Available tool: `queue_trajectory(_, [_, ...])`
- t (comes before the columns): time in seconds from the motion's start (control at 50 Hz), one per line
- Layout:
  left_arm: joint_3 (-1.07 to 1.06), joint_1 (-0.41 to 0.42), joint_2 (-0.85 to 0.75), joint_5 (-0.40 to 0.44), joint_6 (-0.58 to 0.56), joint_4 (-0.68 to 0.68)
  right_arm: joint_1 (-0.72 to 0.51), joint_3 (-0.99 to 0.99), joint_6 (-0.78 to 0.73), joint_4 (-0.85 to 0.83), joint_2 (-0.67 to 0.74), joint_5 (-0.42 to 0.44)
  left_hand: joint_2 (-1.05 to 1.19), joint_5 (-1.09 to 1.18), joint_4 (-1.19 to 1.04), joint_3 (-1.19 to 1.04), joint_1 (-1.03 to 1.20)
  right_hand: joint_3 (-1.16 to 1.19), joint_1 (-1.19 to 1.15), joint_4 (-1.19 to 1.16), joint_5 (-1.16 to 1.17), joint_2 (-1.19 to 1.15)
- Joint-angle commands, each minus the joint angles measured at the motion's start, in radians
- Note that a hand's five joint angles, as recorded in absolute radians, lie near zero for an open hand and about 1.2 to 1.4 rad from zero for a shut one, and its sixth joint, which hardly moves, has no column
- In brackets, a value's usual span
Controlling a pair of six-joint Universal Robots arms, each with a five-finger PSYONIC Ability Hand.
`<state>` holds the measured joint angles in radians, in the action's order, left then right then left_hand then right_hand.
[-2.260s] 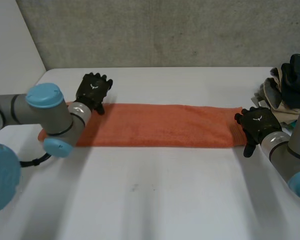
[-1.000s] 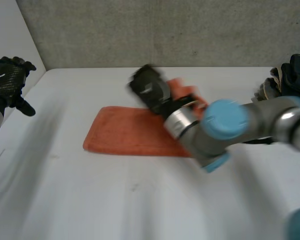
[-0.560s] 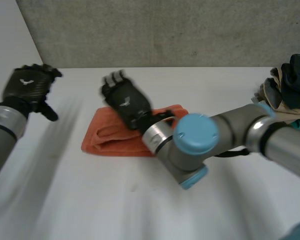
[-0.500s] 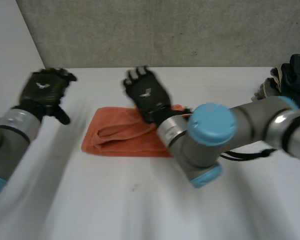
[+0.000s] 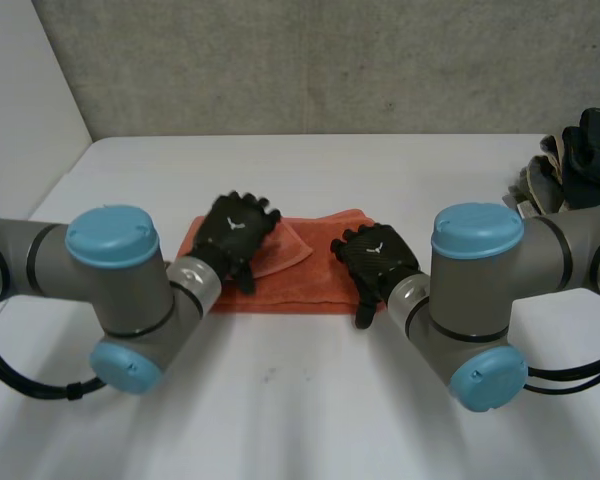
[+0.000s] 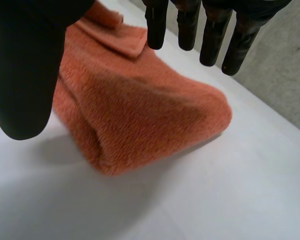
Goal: Fold the laundry.
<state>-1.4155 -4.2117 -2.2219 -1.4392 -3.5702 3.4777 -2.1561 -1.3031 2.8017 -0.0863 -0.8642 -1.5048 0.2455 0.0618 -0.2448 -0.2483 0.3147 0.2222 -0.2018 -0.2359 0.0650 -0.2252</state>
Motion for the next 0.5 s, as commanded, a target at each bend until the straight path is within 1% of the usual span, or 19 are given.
queue_trajectory(0.02, [0.087, -0.030, -0.047, -0.066, -0.019, 0.000, -0.002, 0.013, -0.001, -0.007, 0.042, 0.000, 0.021, 0.030, -0.022, -0.018, -0.048, 0.259, -0.279, -0.245, 0.241, -0.256])
queue_trajectory(0.04, [0.090, -0.030, -0.053, -0.067, -0.021, -0.002, -0.002, 0.015, -0.001, -0.010, 0.051, 0.000, 0.021, 0.030, -0.022, -0.018, -0.048, 0.338, -0.358, -0.324, 0.320, -0.335])
queue_trajectory(0.14, [0.093, -0.031, -0.071, -0.066, -0.024, 0.000, -0.002, 0.021, -0.007, -0.046, 0.073, -0.011, 0.021, 0.030, -0.022, -0.018, -0.048, 0.464, -0.485, -0.451, 0.447, -0.461])
queue_trajectory(0.18, [0.096, -0.031, -0.082, -0.066, -0.025, 0.001, -0.002, 0.022, -0.011, -0.073, 0.080, -0.026, 0.021, 0.030, -0.022, -0.018, -0.048, 0.584, -0.605, -0.570, 0.567, -0.581])
queue_trajectory(0.26, [0.121, -0.031, -0.107, -0.070, -0.042, 0.000, -0.002, 0.022, -0.019, -0.099, 0.088, -0.049, 0.021, 0.030, -0.022, -0.018, -0.048, 0.617, -0.638, -0.604, 0.600, -0.614])
queue_trajectory(0.3, [0.131, -0.031, -0.116, -0.072, -0.067, 0.001, -0.001, 0.021, -0.021, -0.099, 0.088, -0.054, 0.021, 0.030, -0.022, -0.018, -0.048, 0.693, -0.714, -0.679, 0.676, -0.690])
queue_trajectory(0.32, [0.133, -0.031, -0.117, -0.072, -0.076, 0.003, -0.001, 0.021, -0.021, -0.099, 0.088, -0.054, 0.021, 0.030, -0.022, -0.018, -0.048, 0.766, -0.787, -0.753, 0.749, -0.763])
queue_trajectory(0.38, [0.150, -0.031, -0.124, -0.076, -0.116, 0.024, -0.001, 0.015, -0.022, -0.102, 0.082, -0.057, 0.030, 0.039, -0.030, -0.027, -0.040, 1.173, -1.193, -1.159, 1.155, -1.170])
queue_trajectory(0.42, [0.165, -0.034, -0.130, -0.098, -0.134, 0.055, -0.001, 0.004, -0.022, -0.102, 0.070, -0.057, 0.056, 0.065, -0.057, -0.053, -0.013, 1.174, -1.194, -1.160, 1.157, -1.171])
queue_trajectory(0.44, [0.182, -0.040, -0.137, -0.142, -0.148, 0.090, 0.001, -0.001, -0.022, -0.102, 0.067, -0.057, 0.071, 0.080, -0.071, -0.068, 0.001, 1.174, -1.194, -1.160, 1.157, -1.171])
queue_trajectory(0.48, [0.188, -0.059, -0.140, -0.196, -0.165, 0.121, 0.002, -0.010, -0.022, -0.096, 0.059, -0.055, 0.074, 0.083, -0.074, -0.071, 0.004, 1.174, -1.194, -1.160, 1.157, -1.171])
queue_trajectory(0.5, [0.187, -0.085, -0.139, -0.242, -0.188, 0.144, 0.012, -0.028, -0.022, -0.092, 0.044, -0.054, 0.071, 0.080, -0.071, -0.068, 0.002, 1.174, -1.194, -1.160, 1.157, -1.171])
